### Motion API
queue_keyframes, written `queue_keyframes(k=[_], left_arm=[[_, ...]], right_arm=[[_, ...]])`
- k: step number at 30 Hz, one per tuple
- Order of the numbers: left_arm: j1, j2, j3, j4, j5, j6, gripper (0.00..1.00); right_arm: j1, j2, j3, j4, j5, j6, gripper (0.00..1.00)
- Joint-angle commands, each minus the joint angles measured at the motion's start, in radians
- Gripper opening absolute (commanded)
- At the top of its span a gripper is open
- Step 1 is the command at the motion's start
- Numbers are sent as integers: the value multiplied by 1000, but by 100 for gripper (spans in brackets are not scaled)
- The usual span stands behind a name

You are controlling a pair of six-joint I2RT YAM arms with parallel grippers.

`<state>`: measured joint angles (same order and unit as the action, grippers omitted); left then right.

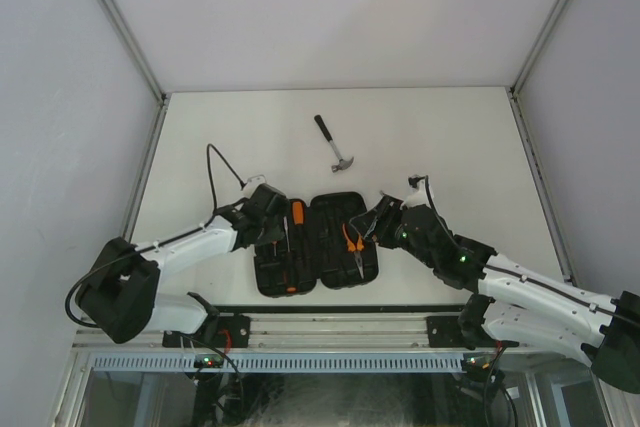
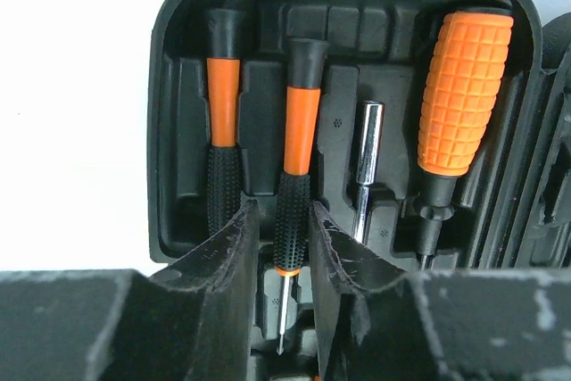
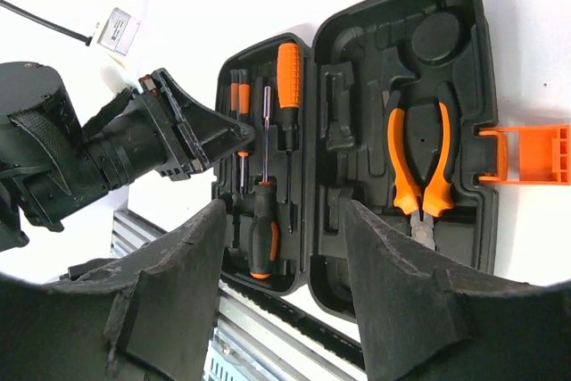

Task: Sort the tools into containers
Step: Place the screwdriver in the storage box.

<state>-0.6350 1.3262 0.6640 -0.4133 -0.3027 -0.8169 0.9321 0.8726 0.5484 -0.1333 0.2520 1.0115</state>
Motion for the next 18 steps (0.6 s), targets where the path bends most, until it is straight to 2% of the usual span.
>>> queue_keyframes(k=[1,7,14,18], left_arm=[[4,-13,26,24,18,4,35],[4,-69,30,-10,8,5,40],[4,-146,58,-40,7,24,39],[4,-154,61,-40,13,39,37]], right_arm=[[11,2,7,11,15,10,55],[12,4,7,11,15,10,55],[4,-10,7,-36,30,-38,55],[-52,-25,7,-123,12,-60,55]])
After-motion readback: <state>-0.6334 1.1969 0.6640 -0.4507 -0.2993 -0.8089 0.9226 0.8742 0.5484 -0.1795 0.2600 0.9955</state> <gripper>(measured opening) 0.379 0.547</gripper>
